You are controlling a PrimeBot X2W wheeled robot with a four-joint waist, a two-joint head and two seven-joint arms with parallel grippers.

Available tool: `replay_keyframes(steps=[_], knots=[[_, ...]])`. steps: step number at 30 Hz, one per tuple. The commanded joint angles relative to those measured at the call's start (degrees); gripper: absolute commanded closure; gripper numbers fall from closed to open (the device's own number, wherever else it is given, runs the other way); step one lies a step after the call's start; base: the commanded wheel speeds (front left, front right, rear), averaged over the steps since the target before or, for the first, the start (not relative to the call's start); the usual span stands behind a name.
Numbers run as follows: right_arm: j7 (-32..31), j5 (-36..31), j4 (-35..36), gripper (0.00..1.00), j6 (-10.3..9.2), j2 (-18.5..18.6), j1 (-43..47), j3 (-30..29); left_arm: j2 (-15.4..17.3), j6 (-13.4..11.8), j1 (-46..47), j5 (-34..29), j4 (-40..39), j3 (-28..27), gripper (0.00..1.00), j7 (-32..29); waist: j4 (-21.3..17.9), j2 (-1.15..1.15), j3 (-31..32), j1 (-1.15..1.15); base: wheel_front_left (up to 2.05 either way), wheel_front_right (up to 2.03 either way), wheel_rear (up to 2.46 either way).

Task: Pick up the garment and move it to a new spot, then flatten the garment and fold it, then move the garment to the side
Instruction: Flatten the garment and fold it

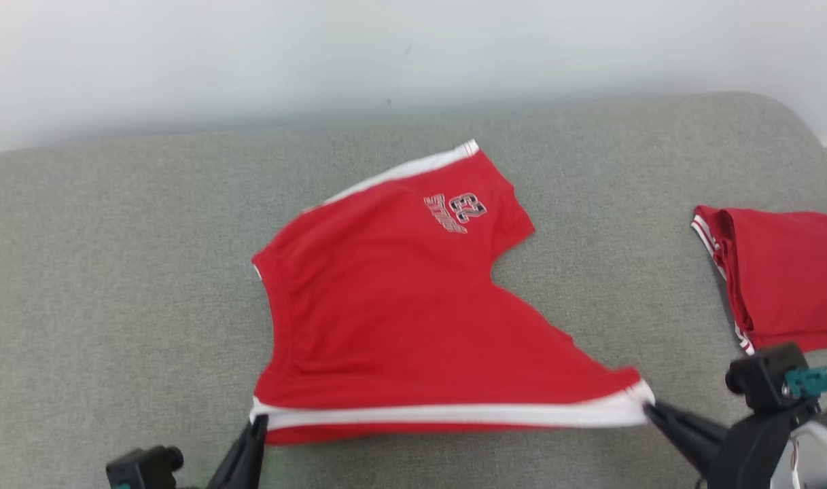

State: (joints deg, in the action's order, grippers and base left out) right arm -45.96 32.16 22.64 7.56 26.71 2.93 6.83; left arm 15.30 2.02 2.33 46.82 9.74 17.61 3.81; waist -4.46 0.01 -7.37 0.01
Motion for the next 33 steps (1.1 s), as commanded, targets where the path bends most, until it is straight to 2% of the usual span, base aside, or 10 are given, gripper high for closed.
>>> replay_keyframes(steps=[1, 11, 20, 26, 33], knots=[[-1.63, -0.53, 0.37, 1.00, -0.19, -0.37, 1.86, -1.25, 1.00, -0.73, -1.44, -0.44, -0.63, 0.00, 1.00, -0.56, 0.24, -0.01, 0.85, -0.01, 0.00, 0.00, 0.00], [-8.25, -0.29, 2.93, 1.00, -0.19, -3.33, 8.59, -4.18, 3.66, -3.26, -7.00, -2.02, -4.63, 2.39, 1.00, -4.94, 0.33, -0.01, 2.00, -0.01, 0.00, 0.00, 0.00], [-12.26, -1.02, 4.68, 1.00, -0.19, -5.47, 13.03, -7.52, 5.29, -4.37, -11.55, 0.33, -8.63, 2.95, 1.00, -8.78, 0.38, -0.01, 2.16, -0.01, 0.00, 0.00, 0.00], [-7.66, -2.73, 5.76, 1.00, -0.19, -3.67, 9.46, -7.60, 3.54, -5.15, -10.39, 1.00, -10.64, 2.82, 1.00, -7.97, 0.82, -0.01, 1.54, -0.01, 0.00, 0.00, 0.00], [2.02, -5.75, 0.38, 1.00, -0.19, 0.95, -0.16, -4.10, 0.64, -5.43, -5.30, 1.09, -10.99, 2.93, 1.00, -7.39, 2.18, -0.01, 0.39, -0.01, 0.00, 0.00, 0.00]])
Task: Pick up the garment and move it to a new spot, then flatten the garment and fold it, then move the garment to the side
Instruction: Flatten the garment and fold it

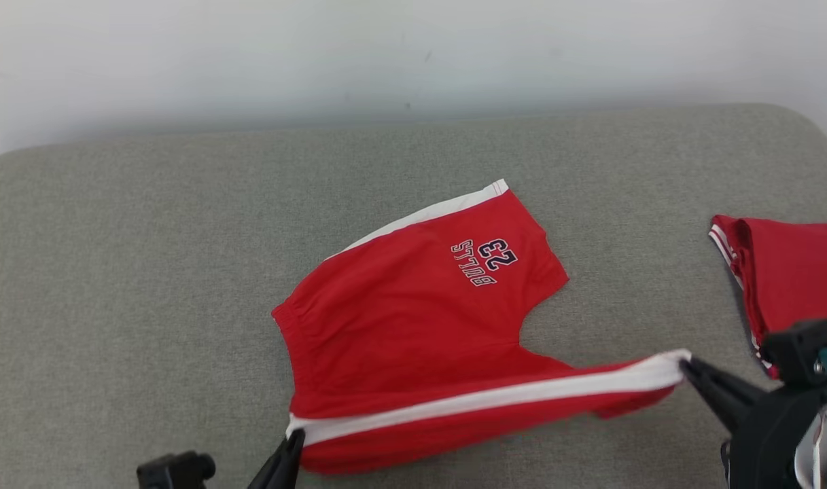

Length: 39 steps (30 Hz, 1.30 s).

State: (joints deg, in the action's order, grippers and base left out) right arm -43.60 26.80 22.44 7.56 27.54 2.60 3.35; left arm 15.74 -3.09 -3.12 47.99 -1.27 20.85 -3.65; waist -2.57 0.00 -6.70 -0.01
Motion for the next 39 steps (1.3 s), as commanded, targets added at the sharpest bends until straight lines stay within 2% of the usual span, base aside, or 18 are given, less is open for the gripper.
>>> replay_keyframes(steps=[1, 5, 11, 21, 28, 37, 38, 39], knots=[[1.80, -0.61, -1.95, 1.00, -0.19, 1.57, -3.25, 1.11, -0.51, -0.23, 2.38, -0.30, 0.06, 0.02, 1.00, -0.15, 0.91, 0.00, -1.01, 0.01, 0.00, 0.00, 0.00], [6.31, -1.52, -7.06, 1.00, -0.19, 3.74, -10.88, 3.84, -1.81, -0.37, 7.07, -1.21, 1.38, 0.66, 1.00, -0.69, 2.49, 0.00, -2.73, 0.01, 0.00, 0.00, 0.00], [11.67, -2.92, -15.71, 1.00, -0.19, 4.45, -22.04, 7.91, -4.23, -0.46, 15.56, -3.78, 4.77, 1.00, 1.00, 1.70, 5.03, 0.00, -6.07, 0.01, 0.00, 0.00, 0.00], [18.09, -3.54, -28.43, 1.00, -0.19, 3.51, -36.28, 14.79, -8.31, -2.35, 26.07, -5.78, 11.95, 0.08, 1.00, 5.73, 7.93, 0.00, -10.87, 0.01, 0.00, 0.00, 0.00], [23.41, -5.13, -37.50, 1.00, -0.19, 1.82, -45.23, 17.86, -9.68, -3.40, 31.78, -6.77, 17.22, -0.01, 1.00, 7.16, 9.16, 0.00, -13.86, 0.01, 0.00, 0.00, 0.00], [27.38, -6.44, -48.05, 1.00, -0.19, -1.13, -51.85, 20.12, -10.66, -4.23, 36.17, -8.09, 22.09, 0.90, 0.99, 8.81, 10.27, 0.00, -15.93, 0.01, 0.00, 0.00, 0.00], [28.01, -6.66, -48.87, 1.00, -0.19, -1.36, -52.41, 20.40, -10.71, -4.20, 36.46, -8.03, 22.43, 0.93, 0.76, 9.03, 10.30, 0.00, -16.05, 0.01, 0.00, 0.00, 0.00], [28.57, -6.89, -49.76, 1.00, -0.19, -1.64, -52.96, 20.69, -10.70, -4.26, 36.75, -8.24, 22.84, 0.97, 0.65, 9.27, 10.32, 0.00, -16.15, 0.01, 0.00, 0.00, 0.00]])
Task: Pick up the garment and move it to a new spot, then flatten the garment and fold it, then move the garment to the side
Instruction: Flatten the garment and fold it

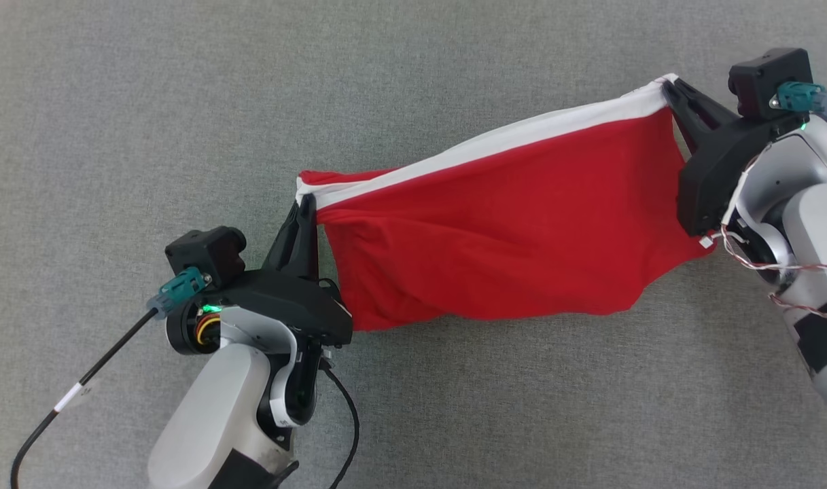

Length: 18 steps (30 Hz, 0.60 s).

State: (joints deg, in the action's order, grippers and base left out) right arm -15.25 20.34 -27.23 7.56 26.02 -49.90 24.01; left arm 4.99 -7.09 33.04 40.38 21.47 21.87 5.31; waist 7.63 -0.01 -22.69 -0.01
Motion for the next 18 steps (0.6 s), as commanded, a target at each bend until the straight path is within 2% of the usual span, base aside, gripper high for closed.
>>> replay_keyframes(steps=[1, 2, 3, 4, 5, 13, 18], knots=[[0.77, -0.56, -1.00, 1.00, -0.19, -0.48, -0.92, 0.23, 0.04, -0.20, 0.85, -0.72, 0.45, 0.03, 0.61, 0.35, 0.12, 0.01, -0.23, 0.01, 0.00, 0.00, 0.00], [1.42, -0.65, -1.89, 1.00, -0.19, -0.83, -1.41, 0.36, 0.02, -0.30, 1.20, -0.91, 0.74, 0.02, 0.50, 0.69, 0.12, 0.01, -0.27, 0.01, 0.00, 0.00, 0.00], [2.10, -0.87, -2.80, 1.00, -0.19, -1.11, -1.91, 0.44, 0.02, -0.41, 1.57, -0.99, 0.99, 0.02, 0.00, 0.95, 0.12, 0.01, -0.27, 0.01, 0.00, 0.00, 0.00], [2.74, -0.98, -3.69, 0.79, -0.19, -1.47, -2.28, 0.57, -0.03, -0.43, 1.86, -0.99, 1.24, 0.06, 0.00, 1.38, 0.11, 0.01, -0.23, 0.01, 0.00, 0.00, 0.00], [3.31, -0.99, -4.57, 0.00, -0.19, -1.89, -2.58, 0.76, -0.07, -0.38, 2.06, -1.11, 1.56, 0.20, 0.00, 1.63, 0.08, 0.01, -0.11, 0.01, 0.00, 0.00, 0.00], [6.82, 1.02, -8.30, 0.00, -0.19, -2.89, -3.23, 0.94, 0.53, 0.27, 0.31, -2.75, 2.19, 0.87, 0.00, 5.80, -0.07, 0.01, 2.82, 0.01, 0.00, 0.00, 0.00], [5.67, 4.64, -9.79, 0.00, -0.19, -2.96, -0.59, -1.36, 1.86, -1.60, -3.29, -5.25, 1.35, 0.38, 0.00, 8.56, 0.37, 0.01, 5.82, 0.01, 0.00, 0.00, 0.00]])
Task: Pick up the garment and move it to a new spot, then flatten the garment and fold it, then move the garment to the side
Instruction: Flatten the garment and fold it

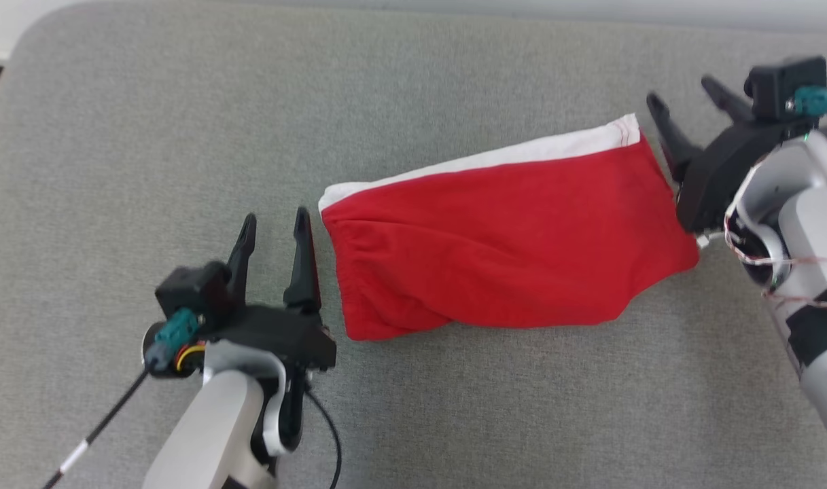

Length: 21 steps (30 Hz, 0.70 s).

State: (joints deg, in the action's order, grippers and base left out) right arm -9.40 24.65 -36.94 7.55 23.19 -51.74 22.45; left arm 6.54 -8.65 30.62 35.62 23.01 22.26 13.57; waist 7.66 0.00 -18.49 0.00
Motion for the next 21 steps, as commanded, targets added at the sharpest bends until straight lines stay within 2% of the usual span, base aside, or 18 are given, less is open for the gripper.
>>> replay_keyframes(steps=[1, 4, 13, 21], knots=[[-0.19, 0.34, -0.08, 0.00, -0.17, -0.12, 1.25, 0.20, 0.31, -0.04, -0.87, -0.49, -0.19, -0.01, 0.00, 0.30, 0.34, 0.00, 1.62, 0.00, 0.00, 0.00, 0.00], [-2.76, 2.70, 0.09, 0.00, -0.17, 0.76, 3.07, -0.09, 0.98, -1.02, -4.06, -2.52, -1.55, -0.89, 0.00, 1.31, 0.71, 0.00, 3.05, 0.00, 0.00, 0.00, 0.00], [-7.37, 5.06, 0.15, 0.00, -0.17, 2.58, 8.43, -4.12, 1.48, -1.00, -14.90, -11.17, -10.87, -4.78, 0.00, 1.59, 2.94, 0.00, 4.84, 0.00, 0.00, 0.00, 0.00], [-11.38, 4.03, -1.44, 0.00, -0.17, 2.31, 11.21, -8.60, -0.04, 2.17, -22.56, -18.33, -16.32, -8.84, 0.00, 1.60, 5.33, 0.00, 4.89, 0.00, 0.00, 0.00, 0.00]])
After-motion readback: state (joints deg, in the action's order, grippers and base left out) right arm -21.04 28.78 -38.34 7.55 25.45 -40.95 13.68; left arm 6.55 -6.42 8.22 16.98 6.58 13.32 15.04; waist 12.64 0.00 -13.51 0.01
